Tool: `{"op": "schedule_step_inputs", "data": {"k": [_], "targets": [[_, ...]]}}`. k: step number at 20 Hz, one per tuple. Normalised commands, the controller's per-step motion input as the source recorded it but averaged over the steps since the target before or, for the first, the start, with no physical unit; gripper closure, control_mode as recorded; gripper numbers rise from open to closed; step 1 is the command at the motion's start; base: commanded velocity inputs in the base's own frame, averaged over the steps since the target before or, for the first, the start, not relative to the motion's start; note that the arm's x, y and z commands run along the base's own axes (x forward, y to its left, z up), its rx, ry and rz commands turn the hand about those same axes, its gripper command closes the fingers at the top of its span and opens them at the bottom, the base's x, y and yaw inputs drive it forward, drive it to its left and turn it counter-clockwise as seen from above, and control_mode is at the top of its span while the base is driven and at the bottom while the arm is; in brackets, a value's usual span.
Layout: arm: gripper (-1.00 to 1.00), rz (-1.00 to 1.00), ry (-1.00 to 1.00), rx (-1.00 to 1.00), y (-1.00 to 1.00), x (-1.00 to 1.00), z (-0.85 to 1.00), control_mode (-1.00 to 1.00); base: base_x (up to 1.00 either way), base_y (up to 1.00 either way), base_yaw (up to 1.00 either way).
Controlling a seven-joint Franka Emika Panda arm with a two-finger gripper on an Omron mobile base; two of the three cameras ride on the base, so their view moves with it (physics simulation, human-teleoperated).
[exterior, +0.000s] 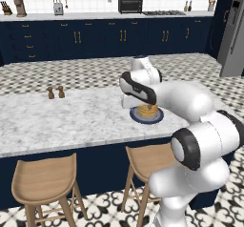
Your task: Take the strawberry from the fridge and place it on top of the pancake, located on the dining counter.
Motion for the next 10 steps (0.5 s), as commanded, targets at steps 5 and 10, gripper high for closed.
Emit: {"op": "schedule_step_inputs", "data": {"k": [5, 10], "targets": [[-1.00, 0.00, -0.06, 0.00, 0.38, -1.00, -0.72, -1.00, 0.00, 0.00, 0.00], [-1.00, 0.00, -0.03, 0.00, 0.10, -0.86, -0.48, -1.00, 0.00, 0.00, 0.00]]}}
